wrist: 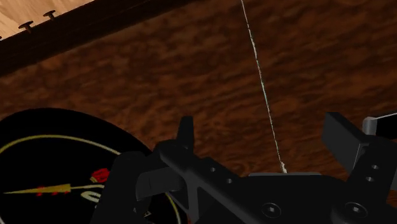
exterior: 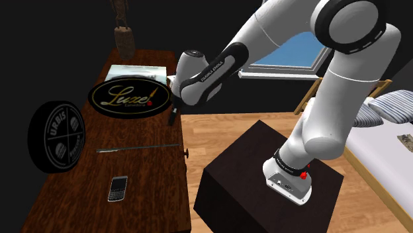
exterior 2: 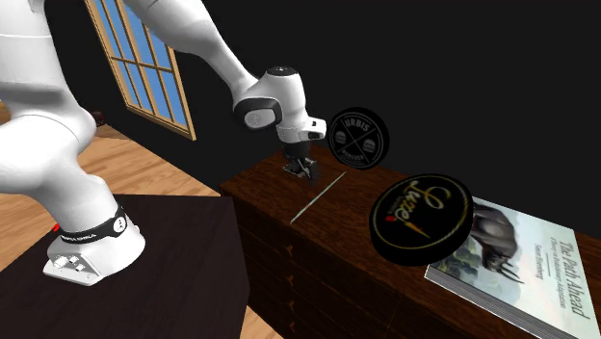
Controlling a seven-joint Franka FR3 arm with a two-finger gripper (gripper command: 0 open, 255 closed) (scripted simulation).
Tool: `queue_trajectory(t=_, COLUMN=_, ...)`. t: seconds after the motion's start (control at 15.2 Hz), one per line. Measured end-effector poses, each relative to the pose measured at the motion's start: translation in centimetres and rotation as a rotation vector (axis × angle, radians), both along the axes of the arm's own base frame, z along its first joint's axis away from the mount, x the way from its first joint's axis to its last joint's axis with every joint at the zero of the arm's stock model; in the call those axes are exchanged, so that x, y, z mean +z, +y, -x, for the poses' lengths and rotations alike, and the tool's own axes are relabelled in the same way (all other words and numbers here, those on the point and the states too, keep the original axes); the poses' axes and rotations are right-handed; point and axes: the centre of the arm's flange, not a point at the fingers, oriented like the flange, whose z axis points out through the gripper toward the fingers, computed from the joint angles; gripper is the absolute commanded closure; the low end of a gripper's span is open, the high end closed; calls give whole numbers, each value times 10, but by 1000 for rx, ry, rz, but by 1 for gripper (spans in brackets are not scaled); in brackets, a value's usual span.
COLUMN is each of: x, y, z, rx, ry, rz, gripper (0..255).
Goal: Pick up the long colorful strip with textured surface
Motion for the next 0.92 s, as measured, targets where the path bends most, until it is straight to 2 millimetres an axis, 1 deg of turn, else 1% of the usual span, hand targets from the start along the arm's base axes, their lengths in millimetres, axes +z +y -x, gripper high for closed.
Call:
queue_trajectory(t=0.07, x=-7, y=8, z=-6, rx=19, ry=-8, rz=0, gripper=0)
queue_trajectory(t=0.26, x=-39, y=33, z=-17, rx=77, ry=-29, rz=1, gripper=0)
queue_trajectory(t=0.53, x=-72, y=72, z=-35, rx=154, ry=-59, rz=1, gripper=0)
queue_trajectory(t=0.66, x=-85, y=86, z=-41, rx=193, ry=-73, rz=2, gripper=0)
queue_trajectory(t=0.79, x=-101, y=104, z=-44, rx=232, ry=-87, rz=2, gripper=0)
queue_trajectory(t=0.92, x=-120, y=123, z=-53, rx=268, ry=-101, rz=2, gripper=0)
